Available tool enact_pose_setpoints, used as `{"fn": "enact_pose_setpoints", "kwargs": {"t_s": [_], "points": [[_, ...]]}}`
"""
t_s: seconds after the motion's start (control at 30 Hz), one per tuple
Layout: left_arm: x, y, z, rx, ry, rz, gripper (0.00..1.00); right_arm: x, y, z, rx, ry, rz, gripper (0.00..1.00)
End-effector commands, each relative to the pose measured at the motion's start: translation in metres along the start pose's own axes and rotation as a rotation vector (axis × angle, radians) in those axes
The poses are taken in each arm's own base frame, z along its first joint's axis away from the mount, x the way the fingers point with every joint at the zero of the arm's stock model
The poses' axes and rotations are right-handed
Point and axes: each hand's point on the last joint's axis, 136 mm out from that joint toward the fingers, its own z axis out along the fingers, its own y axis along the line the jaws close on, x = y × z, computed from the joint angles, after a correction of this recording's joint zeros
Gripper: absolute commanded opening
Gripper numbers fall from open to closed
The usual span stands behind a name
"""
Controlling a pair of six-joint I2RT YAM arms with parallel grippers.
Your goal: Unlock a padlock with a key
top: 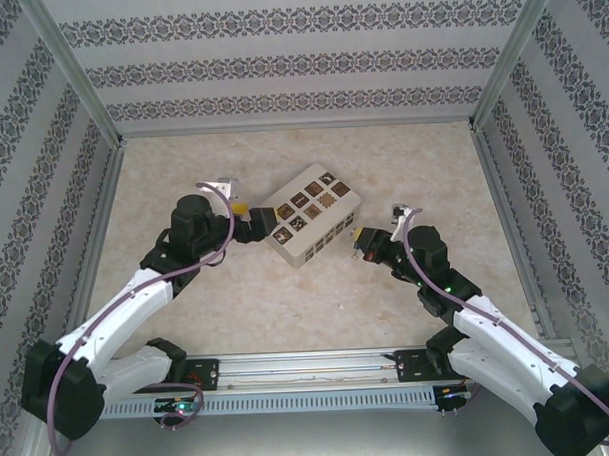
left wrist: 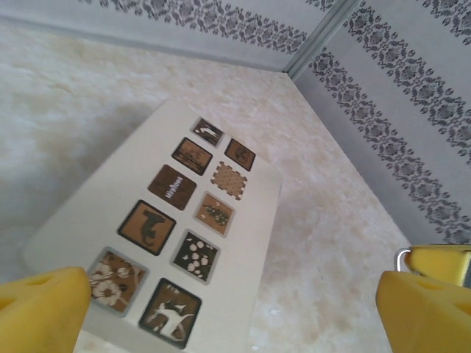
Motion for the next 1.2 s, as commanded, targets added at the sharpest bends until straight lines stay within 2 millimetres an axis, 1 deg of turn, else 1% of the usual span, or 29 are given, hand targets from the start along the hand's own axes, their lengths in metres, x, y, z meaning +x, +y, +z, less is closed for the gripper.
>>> {"fn": "enact_pose_setpoints", "kwargs": {"t_s": [0.0, 0.23, 0.37, 0.5, 0.63, 0.87, 0.97, 1.17], "points": [[0.012, 0.024, -0.019, -0.123, 0.016, 0.113, 0.99, 0.016, 0.011, 0.0, -0.041, 0.123, -0.013, 0.0], [0.025, 0.053, -0.057, -0.284, -0.06, 0.217, 0.99, 0.04, 0.008, 0.003, -0.026, 0.242, 0.03, 0.0], [0.034, 0.067, -0.074, -0.355, -0.093, 0.229, 0.99, 0.06, 0.0, 0.008, -0.005, 0.317, 0.059, 0.0], [0.041, 0.076, -0.087, -0.4, -0.117, 0.209, 0.99, 0.082, -0.007, 0.014, 0.019, 0.39, 0.074, 0.0], [0.046, 0.083, -0.093, -0.425, -0.138, 0.177, 0.99, 0.101, -0.015, 0.019, 0.035, 0.446, 0.106, 0.0], [0.048, 0.088, -0.091, -0.436, -0.151, 0.154, 0.99, 0.132, -0.031, 0.028, 0.085, 0.562, 0.151, 0.0], [0.049, 0.088, -0.092, -0.44, -0.15, 0.149, 0.99, 0.143, -0.039, 0.032, 0.11, 0.581, 0.172, 0.0], [0.05, 0.089, -0.092, -0.443, -0.148, 0.14, 0.99, 0.154, -0.051, 0.039, 0.143, 0.594, 0.195, 0.0]]}}
